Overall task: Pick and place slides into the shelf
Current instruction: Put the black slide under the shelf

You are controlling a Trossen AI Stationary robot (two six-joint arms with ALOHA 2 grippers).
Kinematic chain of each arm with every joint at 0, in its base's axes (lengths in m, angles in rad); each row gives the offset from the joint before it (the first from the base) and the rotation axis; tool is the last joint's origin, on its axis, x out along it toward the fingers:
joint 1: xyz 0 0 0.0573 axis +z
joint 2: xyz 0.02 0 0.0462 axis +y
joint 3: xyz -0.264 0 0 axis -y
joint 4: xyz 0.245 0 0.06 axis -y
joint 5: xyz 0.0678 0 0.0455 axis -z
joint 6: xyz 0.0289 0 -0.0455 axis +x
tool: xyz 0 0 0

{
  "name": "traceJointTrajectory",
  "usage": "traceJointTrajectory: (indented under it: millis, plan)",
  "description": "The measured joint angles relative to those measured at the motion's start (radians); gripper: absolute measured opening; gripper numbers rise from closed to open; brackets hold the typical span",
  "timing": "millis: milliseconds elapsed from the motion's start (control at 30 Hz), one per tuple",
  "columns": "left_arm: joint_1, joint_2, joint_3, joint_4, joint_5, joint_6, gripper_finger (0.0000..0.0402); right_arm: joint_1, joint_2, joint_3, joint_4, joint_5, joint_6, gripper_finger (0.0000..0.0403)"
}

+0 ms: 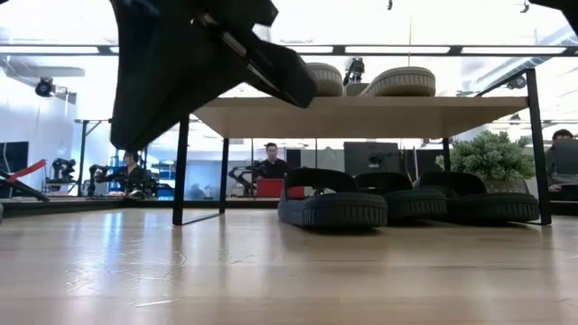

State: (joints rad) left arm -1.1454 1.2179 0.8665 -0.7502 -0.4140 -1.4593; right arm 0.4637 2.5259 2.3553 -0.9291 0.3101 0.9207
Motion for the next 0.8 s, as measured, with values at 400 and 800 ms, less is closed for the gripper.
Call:
traceJointTrajectory:
  millis: [400,800]
  plan:
    - [-0.002,0.124,-0.007,0.011,0.136,-0.080,0.0000,0.076,-0.013,0.001,-0.051,-0.033,0.031,0.0008]
    - [-0.009,0.207,0.019,0.008,0.152,-0.073,0.0000,0.099,-0.013,-0.002,-0.091,-0.031,0.108,0.0009]
